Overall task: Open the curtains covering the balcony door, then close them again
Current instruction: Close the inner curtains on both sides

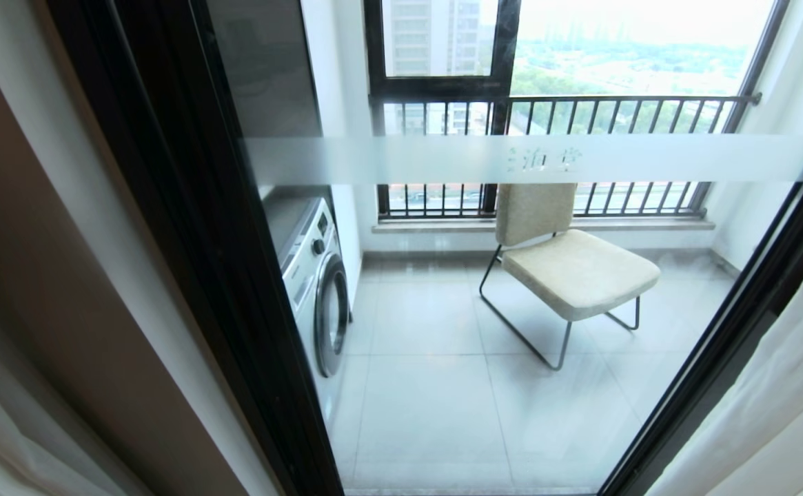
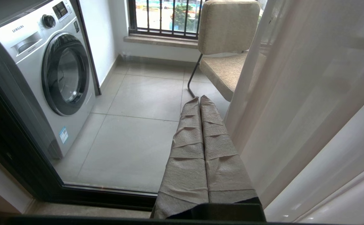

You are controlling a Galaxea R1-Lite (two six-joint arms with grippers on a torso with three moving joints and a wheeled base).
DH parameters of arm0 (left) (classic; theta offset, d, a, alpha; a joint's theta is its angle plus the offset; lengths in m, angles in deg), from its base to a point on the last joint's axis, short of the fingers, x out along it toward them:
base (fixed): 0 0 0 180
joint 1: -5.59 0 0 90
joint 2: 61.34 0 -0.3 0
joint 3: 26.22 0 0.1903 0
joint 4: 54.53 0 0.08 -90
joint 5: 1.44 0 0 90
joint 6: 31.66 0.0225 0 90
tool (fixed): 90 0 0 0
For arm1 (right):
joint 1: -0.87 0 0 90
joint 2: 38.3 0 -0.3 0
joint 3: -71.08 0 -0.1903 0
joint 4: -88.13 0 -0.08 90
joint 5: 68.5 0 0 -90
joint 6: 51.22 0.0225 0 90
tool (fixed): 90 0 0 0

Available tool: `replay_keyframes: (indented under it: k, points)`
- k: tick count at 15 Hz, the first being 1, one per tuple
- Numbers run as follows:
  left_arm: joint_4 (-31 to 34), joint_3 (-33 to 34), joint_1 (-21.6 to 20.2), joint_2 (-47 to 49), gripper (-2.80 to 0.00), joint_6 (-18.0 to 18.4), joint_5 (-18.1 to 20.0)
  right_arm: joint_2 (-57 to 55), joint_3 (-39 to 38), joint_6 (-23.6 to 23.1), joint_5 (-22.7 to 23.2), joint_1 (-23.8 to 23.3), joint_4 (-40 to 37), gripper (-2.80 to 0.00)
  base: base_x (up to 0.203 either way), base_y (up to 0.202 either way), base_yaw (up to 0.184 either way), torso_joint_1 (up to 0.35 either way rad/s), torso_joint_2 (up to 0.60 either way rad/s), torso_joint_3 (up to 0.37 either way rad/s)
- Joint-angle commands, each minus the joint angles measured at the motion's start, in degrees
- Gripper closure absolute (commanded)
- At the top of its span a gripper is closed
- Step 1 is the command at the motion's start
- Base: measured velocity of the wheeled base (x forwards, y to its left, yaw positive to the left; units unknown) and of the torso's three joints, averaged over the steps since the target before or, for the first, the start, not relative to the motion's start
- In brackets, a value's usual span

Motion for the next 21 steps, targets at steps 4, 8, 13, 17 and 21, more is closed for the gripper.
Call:
replay_keyframes:
  k: [4,8,13,17,21]
  points:
    - [-8.12,-1.11,-1.18,6.9,-2.8,0.08,1.03,0.02,0.0,-0.07,0.06,0.01,-0.01,0.0,0.0,0.0,0.0,0.0,0.0,0.0]
    - [-10.78,-2.75,-1.95,10.86,-2.8,0.15,1.67,0.02,0.0,-0.07,0.06,0.01,-0.01,0.0,0.0,0.0,0.0,0.0,0.0,0.0]
    - [-14.68,-3.18,-4.05,13.81,-2.8,0.15,6.47,0.02,0.0,-0.07,0.06,0.01,-0.01,0.0,0.0,0.0,0.0,0.0,0.0,0.0]
    - [-16.01,-4.9,-4.93,16.21,-2.8,0.15,7.65,0.02,0.0,-0.07,0.06,0.01,-0.01,0.0,0.0,0.0,0.0,0.0,0.0,0.0]
    - [-16.72,-5.76,-6.61,18.11,-2.8,0.1,11.59,0.02,0.0,-0.07,0.06,0.01,-0.01,0.0,0.0,0.0,0.0,0.0,0.0,0.0]
